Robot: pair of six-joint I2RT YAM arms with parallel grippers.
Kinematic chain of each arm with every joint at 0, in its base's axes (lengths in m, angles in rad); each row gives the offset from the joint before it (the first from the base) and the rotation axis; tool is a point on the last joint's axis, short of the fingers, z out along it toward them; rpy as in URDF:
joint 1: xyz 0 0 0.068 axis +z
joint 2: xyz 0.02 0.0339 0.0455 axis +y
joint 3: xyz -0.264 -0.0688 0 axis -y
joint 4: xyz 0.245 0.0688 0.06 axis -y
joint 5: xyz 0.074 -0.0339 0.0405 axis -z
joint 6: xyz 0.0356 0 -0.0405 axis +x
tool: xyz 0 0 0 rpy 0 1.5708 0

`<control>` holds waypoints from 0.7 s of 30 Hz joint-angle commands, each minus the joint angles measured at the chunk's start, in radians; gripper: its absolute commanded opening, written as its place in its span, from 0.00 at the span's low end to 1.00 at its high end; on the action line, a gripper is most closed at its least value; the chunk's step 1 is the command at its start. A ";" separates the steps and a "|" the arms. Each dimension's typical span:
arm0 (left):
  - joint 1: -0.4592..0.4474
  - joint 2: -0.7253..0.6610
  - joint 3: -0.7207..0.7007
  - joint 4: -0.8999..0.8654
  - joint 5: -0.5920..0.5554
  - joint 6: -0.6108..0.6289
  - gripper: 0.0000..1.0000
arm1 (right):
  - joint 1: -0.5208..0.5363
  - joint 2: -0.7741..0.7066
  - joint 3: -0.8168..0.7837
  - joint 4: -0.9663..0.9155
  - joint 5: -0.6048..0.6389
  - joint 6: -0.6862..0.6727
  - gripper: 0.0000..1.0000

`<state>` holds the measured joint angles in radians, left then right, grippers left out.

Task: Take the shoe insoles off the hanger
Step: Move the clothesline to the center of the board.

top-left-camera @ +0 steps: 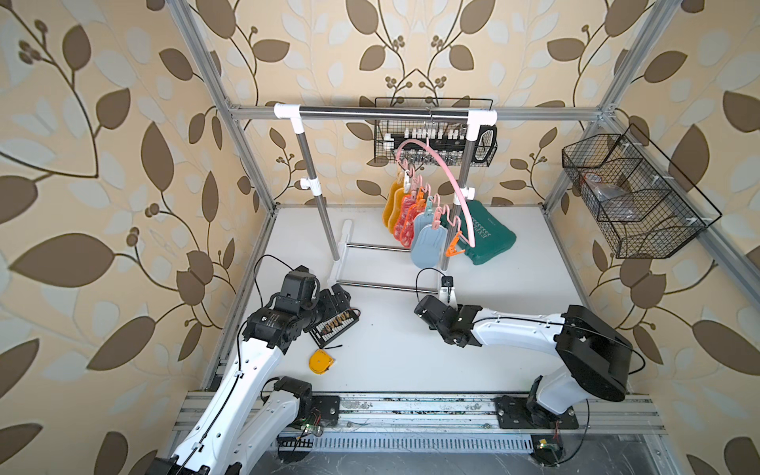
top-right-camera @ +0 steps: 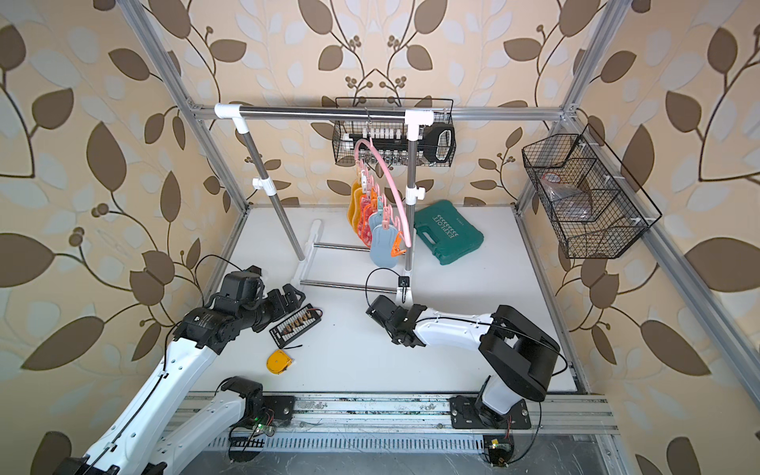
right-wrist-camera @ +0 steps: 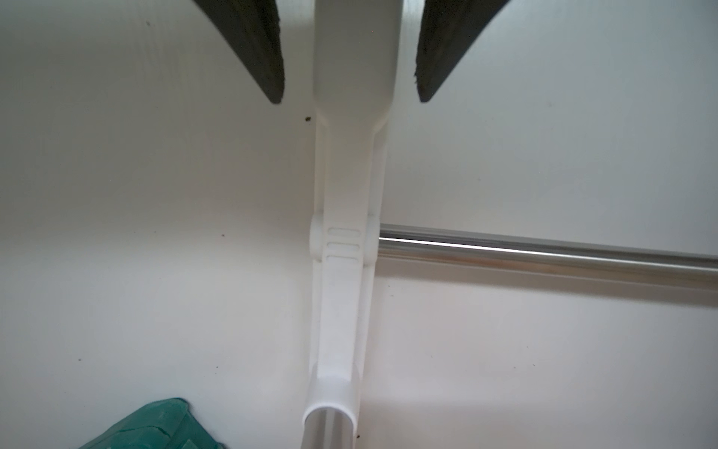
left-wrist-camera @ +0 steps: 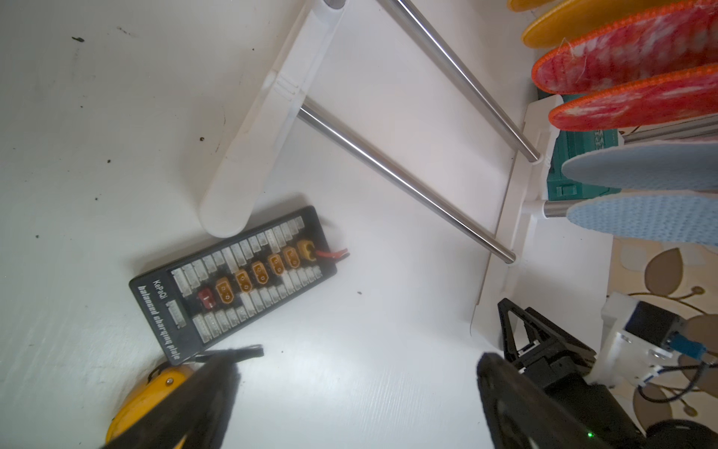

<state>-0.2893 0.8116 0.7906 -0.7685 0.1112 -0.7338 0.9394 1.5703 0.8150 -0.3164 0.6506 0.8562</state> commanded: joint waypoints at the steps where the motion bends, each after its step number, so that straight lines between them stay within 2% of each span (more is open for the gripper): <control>1: -0.001 0.009 0.027 0.038 0.038 0.037 0.99 | 0.002 -0.052 -0.030 -0.001 -0.061 -0.083 0.60; 7: 0.000 0.008 0.045 0.085 0.097 0.086 0.99 | 0.002 -0.222 -0.136 0.059 -0.164 -0.167 0.71; 15: -0.001 -0.018 0.010 0.184 0.190 0.095 0.99 | 0.000 -0.561 -0.315 0.140 -0.224 -0.303 0.74; 18: -0.001 0.005 0.011 0.199 0.225 0.099 0.99 | 0.000 -0.716 -0.384 0.189 -0.247 -0.383 0.74; 21: 0.000 0.005 0.024 0.187 0.221 0.096 0.99 | 0.000 -0.853 -0.443 0.264 -0.314 -0.544 0.76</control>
<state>-0.2893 0.8192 0.7940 -0.6106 0.2947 -0.6590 0.9401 0.7937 0.4122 -0.1360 0.4049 0.4725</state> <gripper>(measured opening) 0.989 0.754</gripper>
